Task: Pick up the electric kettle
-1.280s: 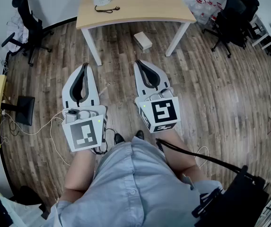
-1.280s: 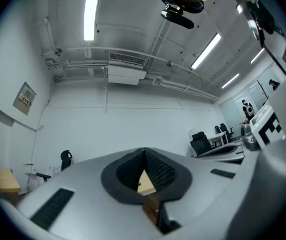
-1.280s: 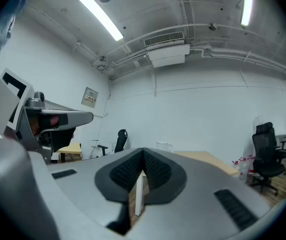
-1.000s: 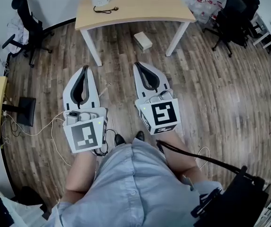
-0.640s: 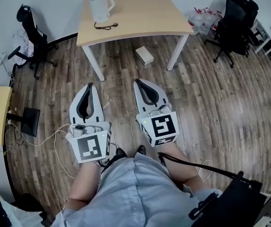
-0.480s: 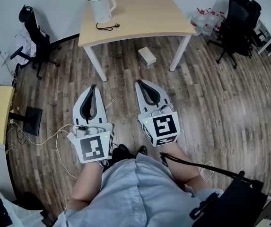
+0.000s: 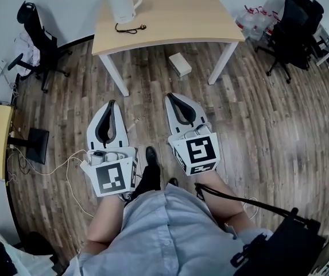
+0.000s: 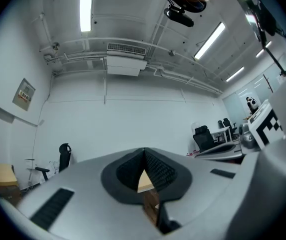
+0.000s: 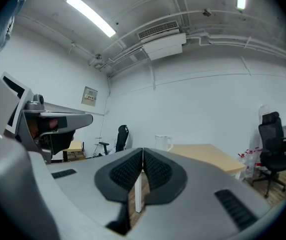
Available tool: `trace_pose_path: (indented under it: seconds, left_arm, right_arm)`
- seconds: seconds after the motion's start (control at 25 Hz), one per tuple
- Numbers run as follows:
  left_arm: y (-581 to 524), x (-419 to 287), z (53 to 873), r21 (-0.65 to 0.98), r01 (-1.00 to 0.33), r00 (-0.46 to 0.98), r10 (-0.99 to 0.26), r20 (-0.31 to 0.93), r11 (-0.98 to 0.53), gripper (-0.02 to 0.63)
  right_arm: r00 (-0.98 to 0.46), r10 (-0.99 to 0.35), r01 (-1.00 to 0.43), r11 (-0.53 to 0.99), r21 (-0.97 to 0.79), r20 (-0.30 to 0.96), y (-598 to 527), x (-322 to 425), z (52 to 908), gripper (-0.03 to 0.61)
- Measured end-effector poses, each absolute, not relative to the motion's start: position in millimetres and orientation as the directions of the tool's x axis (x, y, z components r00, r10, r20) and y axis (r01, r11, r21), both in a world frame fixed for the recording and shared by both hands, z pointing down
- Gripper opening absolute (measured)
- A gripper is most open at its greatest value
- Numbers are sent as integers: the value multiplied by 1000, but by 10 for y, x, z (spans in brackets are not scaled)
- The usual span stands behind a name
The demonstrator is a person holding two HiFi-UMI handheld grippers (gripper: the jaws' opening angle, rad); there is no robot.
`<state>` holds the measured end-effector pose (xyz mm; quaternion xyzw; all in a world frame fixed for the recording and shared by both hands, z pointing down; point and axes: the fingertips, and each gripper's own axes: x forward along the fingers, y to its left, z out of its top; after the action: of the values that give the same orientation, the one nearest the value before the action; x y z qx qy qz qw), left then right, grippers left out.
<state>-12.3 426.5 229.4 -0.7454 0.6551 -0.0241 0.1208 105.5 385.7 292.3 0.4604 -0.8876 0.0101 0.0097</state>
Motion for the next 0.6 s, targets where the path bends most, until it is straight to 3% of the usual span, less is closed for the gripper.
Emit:
trace_pose_path:
  seconds: [0.6]
  left_arm:
    - [2660, -847, 1976, -231, -963, 185, -960, -210, -135, 0]
  right_arm:
    - [-545, -838, -838, 545, 14, -11, 2213, 321, 2650, 2]
